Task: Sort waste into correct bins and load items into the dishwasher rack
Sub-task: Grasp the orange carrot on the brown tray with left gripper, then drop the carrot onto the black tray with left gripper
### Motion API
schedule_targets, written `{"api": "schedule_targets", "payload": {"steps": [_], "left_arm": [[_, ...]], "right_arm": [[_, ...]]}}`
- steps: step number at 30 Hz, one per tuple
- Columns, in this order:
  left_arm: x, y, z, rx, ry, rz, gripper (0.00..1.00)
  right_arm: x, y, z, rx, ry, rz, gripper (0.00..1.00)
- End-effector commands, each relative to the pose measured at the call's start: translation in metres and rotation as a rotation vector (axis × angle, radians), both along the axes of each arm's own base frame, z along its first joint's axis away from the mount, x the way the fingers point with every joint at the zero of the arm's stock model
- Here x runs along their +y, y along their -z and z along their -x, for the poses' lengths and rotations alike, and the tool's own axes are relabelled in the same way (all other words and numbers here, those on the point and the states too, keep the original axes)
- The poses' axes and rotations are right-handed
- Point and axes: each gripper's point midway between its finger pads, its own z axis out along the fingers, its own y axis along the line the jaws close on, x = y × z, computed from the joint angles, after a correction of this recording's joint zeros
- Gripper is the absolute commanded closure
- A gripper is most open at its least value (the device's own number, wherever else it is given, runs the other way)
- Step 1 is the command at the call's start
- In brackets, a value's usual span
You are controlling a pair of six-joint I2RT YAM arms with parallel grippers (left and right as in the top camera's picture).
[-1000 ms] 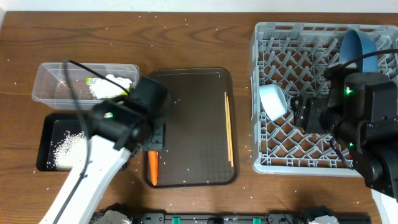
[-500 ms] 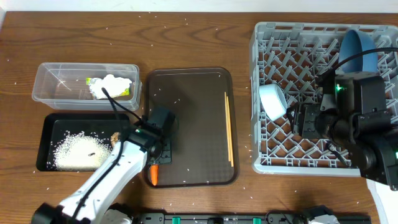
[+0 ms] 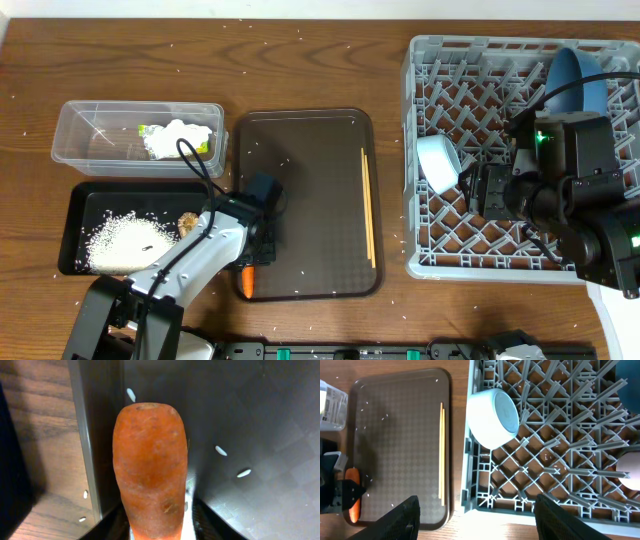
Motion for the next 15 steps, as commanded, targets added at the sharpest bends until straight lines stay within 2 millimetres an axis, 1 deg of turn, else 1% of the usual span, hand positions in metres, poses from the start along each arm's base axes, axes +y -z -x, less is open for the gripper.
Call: {"api": "schedule_targets", "payload": {"steps": [1,4,6,7,8,12,15], "left_arm": [[0.003,0.002,0.001,0.009,-0.002,-0.009,0.69],[0.002,0.001,0.0,0.006,0.006,-0.007,0.79],[0.001,-0.003,-0.002,0.0,0.02,-0.004,0.81],[0.001,-0.007,-0.003,-0.001,0.017,-0.004,0.85],[0.002,-0.012,-0.004,-0.002,0.013,-0.003,0.85],[0.006,-0.044,-0.014,-0.027,-0.024,0.006,0.88],[0.013,-0.073,-0.027,-0.098,-0.076,0.031,0.89]], "right_arm": [[0.002,-0.001,0.0,-0.001,0.003,-0.009,0.34],[0.002,-0.001,0.0,-0.001,0.003,-0.009,0.33],[0.002,-0.001,0.0,-0.001,0.003,-0.009,0.34],[0.002,-0.001,0.0,-0.001,0.003,-0.009,0.34],[0.002,-0.001,0.001,0.0,0.003,-0.009,0.33],[0.001,-0.001,0.001,0.003,0.003,-0.008,0.34],[0.002,-0.002,0.0,-0.001,0.003,-0.009,0.34]]}}
